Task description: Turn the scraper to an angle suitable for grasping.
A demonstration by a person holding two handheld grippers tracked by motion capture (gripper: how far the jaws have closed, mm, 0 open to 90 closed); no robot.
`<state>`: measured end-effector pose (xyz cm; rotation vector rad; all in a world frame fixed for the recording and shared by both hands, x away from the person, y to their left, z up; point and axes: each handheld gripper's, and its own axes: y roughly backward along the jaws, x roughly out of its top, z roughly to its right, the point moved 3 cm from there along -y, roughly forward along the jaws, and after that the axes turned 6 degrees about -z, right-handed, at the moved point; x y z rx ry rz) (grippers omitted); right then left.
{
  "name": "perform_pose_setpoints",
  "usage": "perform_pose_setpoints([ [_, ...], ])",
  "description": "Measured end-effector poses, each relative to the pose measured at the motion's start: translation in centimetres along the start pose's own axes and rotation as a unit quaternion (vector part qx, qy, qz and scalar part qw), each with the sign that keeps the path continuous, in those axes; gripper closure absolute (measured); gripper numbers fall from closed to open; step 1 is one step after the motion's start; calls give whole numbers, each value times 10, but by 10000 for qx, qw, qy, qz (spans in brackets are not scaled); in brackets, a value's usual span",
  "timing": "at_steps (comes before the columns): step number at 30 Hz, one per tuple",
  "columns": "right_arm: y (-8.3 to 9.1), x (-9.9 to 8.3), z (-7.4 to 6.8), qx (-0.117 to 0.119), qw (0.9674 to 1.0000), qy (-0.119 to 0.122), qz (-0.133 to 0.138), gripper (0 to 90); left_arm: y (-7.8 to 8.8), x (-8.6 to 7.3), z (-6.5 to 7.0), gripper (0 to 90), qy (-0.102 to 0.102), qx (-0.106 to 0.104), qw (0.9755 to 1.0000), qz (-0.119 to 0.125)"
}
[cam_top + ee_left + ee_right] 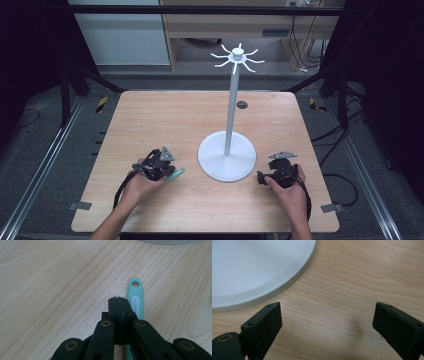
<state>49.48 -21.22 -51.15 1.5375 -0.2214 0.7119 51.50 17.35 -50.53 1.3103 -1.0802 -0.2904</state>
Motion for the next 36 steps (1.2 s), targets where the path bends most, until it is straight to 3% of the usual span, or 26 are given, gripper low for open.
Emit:
perform_pose_setpoints([
  [4,0,0,0,-2,10000,-4,3,90,-1,0,2,900,-26,84,10000,-47],
  [8,0,0,0,4,10000,-1,5,91,0,0,3,900,-44,-89,9999,-50],
  [15,0,0,0,11,10000,3,8,90,4,1,21,900,-437,-282,9985,-194],
  [18,0,0,0,6,10000,-8,0,89,4,1,26,900,-504,-414,9976,-219],
  [20,0,0,0,8,10000,-5,8,89,6,3,29,900,-639,-352,9971,-226],
  [25,1,0,1,10,10000,-21,31,89,15,9,29,900,-695,-345,9970,-57],
  [29,1,-1,3,-10,10000,-56,30,89,23,14,28,900,-811,-381,9959,-77],
  [30,0,-1,4,-13,10000,-55,20,89,25,15,29,900,-887,-487,9948,-149],
  [31,1,-1,4,-18,10000,-56,23,89,25,15,29,900,-887,-487,9948,-149],
  [33,1,-1,4,-11,10000,-66,42,89,27,16,32,900,-1060,-456,9924,-429],
  [36,1,-1,3,-3,10000,-61,47,89,30,18,31,900,-1093,-468,9913,-570],
])
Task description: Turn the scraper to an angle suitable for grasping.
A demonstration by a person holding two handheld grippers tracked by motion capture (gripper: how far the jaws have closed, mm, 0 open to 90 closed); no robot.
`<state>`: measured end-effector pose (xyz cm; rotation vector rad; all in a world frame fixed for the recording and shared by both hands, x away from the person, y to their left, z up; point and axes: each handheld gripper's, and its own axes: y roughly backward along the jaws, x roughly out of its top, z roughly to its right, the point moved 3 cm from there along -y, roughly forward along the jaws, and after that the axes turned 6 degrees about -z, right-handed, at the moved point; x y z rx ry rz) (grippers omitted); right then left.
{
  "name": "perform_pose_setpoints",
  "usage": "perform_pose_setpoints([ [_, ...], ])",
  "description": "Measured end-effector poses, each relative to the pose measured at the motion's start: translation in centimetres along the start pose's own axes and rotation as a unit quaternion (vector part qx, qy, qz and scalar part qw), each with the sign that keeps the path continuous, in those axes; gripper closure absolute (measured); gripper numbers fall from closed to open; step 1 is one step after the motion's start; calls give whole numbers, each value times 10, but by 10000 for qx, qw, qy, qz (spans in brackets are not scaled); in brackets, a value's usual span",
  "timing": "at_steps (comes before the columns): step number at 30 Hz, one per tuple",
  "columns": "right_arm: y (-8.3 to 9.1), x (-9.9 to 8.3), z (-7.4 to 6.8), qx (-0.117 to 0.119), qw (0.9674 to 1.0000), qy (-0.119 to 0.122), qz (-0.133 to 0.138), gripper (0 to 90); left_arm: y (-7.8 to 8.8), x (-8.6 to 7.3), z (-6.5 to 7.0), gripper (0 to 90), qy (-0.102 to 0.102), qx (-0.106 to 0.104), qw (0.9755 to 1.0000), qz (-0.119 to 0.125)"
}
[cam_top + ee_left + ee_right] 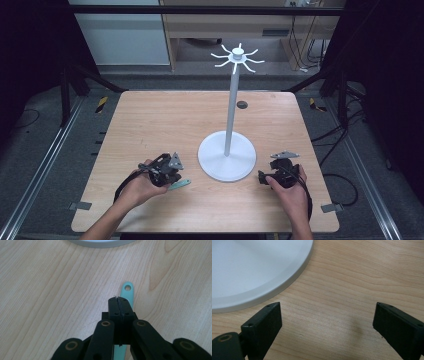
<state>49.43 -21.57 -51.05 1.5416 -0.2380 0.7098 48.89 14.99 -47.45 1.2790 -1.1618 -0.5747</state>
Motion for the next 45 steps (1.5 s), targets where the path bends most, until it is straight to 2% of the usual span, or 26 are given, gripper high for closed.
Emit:
perform_pose_setpoints([
  [3,0,0,-1,27,10000,5,10,89,2,5,-1,889,11,-98,9999,-132],
  [9,1,1,0,64,10000,-1,47,88,2,9,-1,851,-74,-69,9994,-339],
  [13,1,1,0,74,10000,-6,51,88,3,9,1,809,-107,-100,9992,-380],
  [16,1,1,0,83,10000,2,55,88,2,11,2,773,-208,-122,9983,-540],
  [18,1,2,-1,83,10000,3,53,88,2,12,2,731,-262,-81,9979,-580],
  [22,1,1,0,78,10000,-8,52,88,2,14,2,621,-238,-83,9980,-577],
  [25,1,1,0,81,10000,-8,53,88,1,15,3,507,-265,-51,9976,-631],
  [28,1,1,0,80,10000,-11,55,88,-2,15,3,427,-241,-104,9972,-706],
  [32,1,1,0,80,9999,-13,59,88,-3,14,0,470,-189,-191,9973,-690],
  [36,1,1,0,81,10000,-10,55,87,-7,14,0,527,-198,-228,9964,-790],
  [45,1,1,0,83,10000,-23,40,87,-20,16,7,601,-315,-385,9931,-1064],
])
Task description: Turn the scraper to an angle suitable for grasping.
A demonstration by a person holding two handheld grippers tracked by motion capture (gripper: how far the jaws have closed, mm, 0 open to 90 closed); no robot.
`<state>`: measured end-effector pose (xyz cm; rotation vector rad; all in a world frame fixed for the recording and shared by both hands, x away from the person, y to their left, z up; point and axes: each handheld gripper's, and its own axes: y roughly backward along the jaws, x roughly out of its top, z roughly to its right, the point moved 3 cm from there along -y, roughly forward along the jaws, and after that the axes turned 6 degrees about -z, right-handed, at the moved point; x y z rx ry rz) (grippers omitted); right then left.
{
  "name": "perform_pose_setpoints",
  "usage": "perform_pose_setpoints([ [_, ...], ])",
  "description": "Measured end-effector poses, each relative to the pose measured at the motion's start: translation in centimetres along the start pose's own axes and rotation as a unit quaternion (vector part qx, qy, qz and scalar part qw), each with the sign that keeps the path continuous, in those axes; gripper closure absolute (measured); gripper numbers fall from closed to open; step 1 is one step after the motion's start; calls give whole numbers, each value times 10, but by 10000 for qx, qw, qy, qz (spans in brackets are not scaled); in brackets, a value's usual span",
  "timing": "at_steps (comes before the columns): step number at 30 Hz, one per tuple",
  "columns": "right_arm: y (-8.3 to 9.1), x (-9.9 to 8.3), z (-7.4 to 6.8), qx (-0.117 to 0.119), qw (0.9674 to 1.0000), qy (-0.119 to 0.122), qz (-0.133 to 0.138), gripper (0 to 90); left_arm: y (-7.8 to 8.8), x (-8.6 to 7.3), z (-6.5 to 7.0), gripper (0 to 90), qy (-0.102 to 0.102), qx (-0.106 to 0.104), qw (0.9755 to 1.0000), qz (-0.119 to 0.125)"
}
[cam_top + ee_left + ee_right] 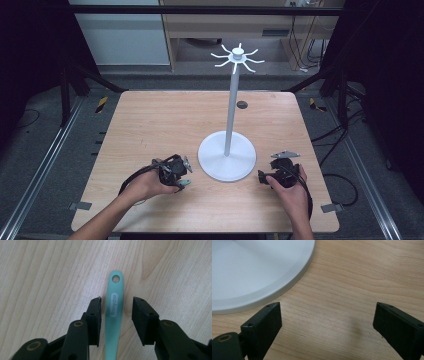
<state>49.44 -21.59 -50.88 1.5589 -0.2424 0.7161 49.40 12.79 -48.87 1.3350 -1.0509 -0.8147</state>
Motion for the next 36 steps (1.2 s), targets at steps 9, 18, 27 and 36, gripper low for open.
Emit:
perform_pose_setpoints([
  [9,0,0,0,5,10000,-1,0,86,-3,2,-1,665,25,-12,10000,-74],
  [18,0,0,1,5,10000,2,-6,86,-4,3,-3,711,40,-6,9999,-110],
  [27,0,0,0,10,10000,-1,-4,86,-4,5,-2,731,-87,19,9998,-177],
  [36,-1,-1,0,0,10000,4,-21,86,12,-4,-2,736,33,47,9995,324],
])
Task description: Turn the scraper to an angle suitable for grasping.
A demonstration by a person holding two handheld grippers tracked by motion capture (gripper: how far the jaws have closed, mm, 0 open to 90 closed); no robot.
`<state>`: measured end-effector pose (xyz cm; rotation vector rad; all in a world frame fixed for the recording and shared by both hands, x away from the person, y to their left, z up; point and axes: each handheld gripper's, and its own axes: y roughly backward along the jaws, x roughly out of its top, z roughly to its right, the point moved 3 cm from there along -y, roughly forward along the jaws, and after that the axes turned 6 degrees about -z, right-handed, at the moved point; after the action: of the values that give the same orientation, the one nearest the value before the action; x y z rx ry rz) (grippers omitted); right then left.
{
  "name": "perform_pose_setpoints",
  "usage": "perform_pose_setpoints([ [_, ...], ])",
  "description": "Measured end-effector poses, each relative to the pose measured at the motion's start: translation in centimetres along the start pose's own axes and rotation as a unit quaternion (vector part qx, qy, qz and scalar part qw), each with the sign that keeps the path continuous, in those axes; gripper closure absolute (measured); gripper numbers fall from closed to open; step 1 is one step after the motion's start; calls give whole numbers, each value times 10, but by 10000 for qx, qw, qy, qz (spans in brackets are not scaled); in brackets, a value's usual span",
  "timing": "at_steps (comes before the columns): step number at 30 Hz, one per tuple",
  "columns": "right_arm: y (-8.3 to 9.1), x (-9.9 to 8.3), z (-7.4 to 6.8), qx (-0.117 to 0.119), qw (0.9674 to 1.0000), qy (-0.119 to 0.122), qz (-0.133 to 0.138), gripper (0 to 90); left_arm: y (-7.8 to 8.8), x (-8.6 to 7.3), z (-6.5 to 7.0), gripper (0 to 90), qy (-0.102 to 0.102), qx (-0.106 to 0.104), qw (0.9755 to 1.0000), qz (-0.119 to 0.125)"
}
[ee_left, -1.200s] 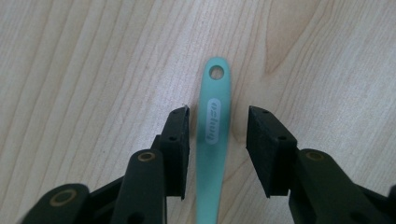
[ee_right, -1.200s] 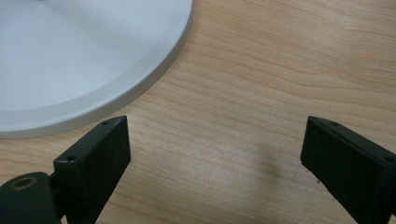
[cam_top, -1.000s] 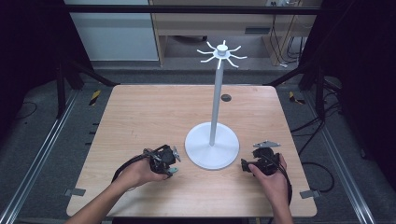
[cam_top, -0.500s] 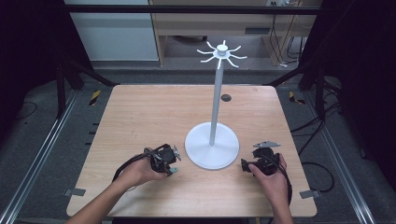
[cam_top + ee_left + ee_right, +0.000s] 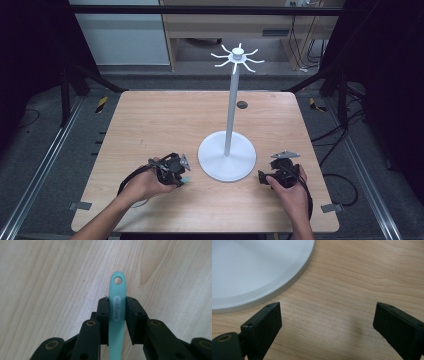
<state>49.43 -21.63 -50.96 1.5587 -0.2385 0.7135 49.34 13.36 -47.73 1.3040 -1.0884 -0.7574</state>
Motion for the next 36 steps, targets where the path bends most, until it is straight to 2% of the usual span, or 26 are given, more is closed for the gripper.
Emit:
perform_pose_setpoints([
  [1,0,0,0,-5,10000,22,-2,86,5,-2,0,737,42,3,9999,133],
  [2,0,0,0,-7,10000,36,-4,86,15,-7,-1,737,100,38,9990,425],
  [3,-1,0,-1,-7,10000,31,-15,86,15,-7,-1,737,100,38,9990,425],
  [4,-1,0,-1,-7,10000,31,-15,86,20,-10,-1,737,154,38,9982,578],
  [5,-1,-1,-1,-10,10000,29,-30,86,30,-17,-1,737,236,67,9961,843],
  [6,-1,-1,-1,-10,10000,29,-30,86,30,-17,-1,737,236,67,9961,843],
  [7,-1,-1,-1,-12,10000,35,-42,86,36,-20,-2,737,300,71,9947,980],
  [8,-1,-1,-2,-25,10000,31,-54,86,46,-27,-2,737,402,65,9918,1212],
  [9,-2,-1,-1,-23,10000,30,-54,86,46,-27,-2,738,402,65,9918,1212],
  [10,-2,-1,-1,-33,10000,31,-59,86,56,-34,-3,738,490,93,9888,1404],
  [11,-2,-1,-1,-33,10000,31,-59,86,56,-34,-3,738,490,93,9888,1404],
  [12,-2,-1,-1,-41,10000,26,-58,86,61,-36,-4,738,524,95,9874,1493],
  [13,-2,-1,-1,-42,10000,23,-54,86,72,-41,-3,738,569,106,9843,1667],
  [14,-2,-1,-1,-42,10000,23,-54,86,72,-41,-3,738,569,106,9843,1667],
  [17,-2,-1,-1,-54,10000,18,-55,86,88,-46,-2,738,597,185,9798,1899],
  [18,-2,-2,-1,-62,10000,11,-52,86,96,-46,-2,739,632,232,9765,2046],
  [19,-2,-2,-1,-71,10000,8,-47,86,96,-46,-2,739,632,232,9765,2046],
  [24,-1,-2,-1,-74,10000,2,-42,87,113,-46,-4,739,738,382,9673,2398],
  [25,-1,-2,-1,-71,10000,6,-37,86,117,-46,-5,739,775,401,9644,2495],
  [27,-1,-2,-1,-69,10000,0,-36,87,122,-45,-6,739,809,435,9608,2614],
  [28,-1,-1,0,-62,10000,0,-28,87,128,-44,-7,740,838,502,9578,2703],
  [29,-1,-1,0,-64,10000,4,-24,87,130,-43,-8,739,849,530,9561,2753],
  [30,-1,-1,0,-64,10000,4,-24,87,130,-43,-8,740,849,530,9561,2753],
  [33,-1,-1,0,-61,10000,-7,-12,87,139,-38,-9,740,838,584,9532,2844],
  [36,-1,-1,0,-64,10000,10,-2,87,147,-31,-10,739,765,620,9532,2857],
])
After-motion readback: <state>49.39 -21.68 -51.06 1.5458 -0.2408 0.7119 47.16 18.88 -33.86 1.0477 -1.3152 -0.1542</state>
